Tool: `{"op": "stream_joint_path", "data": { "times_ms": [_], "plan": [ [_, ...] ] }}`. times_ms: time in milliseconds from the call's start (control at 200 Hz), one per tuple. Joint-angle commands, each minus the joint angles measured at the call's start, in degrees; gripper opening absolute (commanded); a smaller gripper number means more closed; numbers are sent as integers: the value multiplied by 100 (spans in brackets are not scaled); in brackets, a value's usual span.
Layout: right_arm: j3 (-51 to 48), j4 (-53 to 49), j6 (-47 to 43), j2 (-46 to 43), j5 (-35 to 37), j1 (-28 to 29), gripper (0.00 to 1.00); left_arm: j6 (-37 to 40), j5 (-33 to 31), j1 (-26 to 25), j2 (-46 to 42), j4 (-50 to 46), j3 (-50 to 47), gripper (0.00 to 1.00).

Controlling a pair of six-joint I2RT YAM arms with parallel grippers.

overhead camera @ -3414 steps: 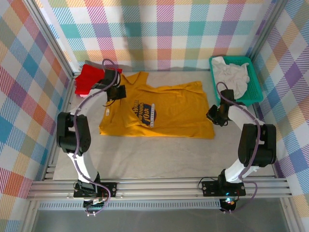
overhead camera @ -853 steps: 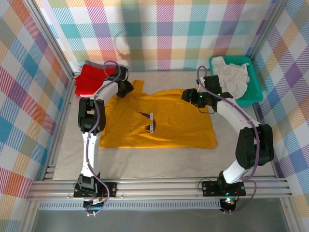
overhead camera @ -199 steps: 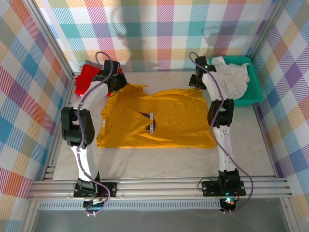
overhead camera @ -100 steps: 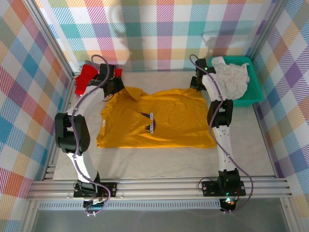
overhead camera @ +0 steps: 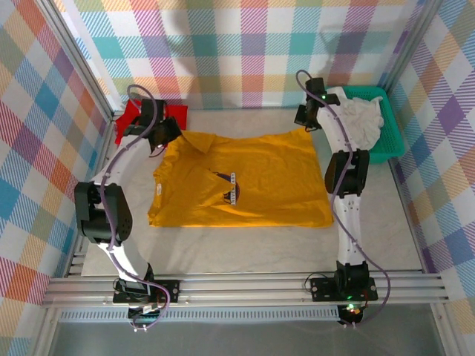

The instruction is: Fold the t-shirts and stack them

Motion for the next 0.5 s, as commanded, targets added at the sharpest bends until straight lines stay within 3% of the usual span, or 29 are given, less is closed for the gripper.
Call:
{"op": "stream_joint_path", "data": {
  "times_ms": [0,215,315,385,500],
  "plan": [
    [-622,593,100,-685,-46,-17,0,164,-103,110,-387,116,-129,0],
    [-1413,963,96,-1103,-47,-63,0,240,-149,152,-581,134,-278,0],
    [-1117,753,60,-851,-242,-65,0,231,-40,163,-561,76,-198,0],
    [-643,415,79,-497,-284,-72,31,152,51,165,-589,112,-242,0],
    [398,-20,1,313,-260,-70,36,111,140,154,-625,139,-358,0]
  ]
}}
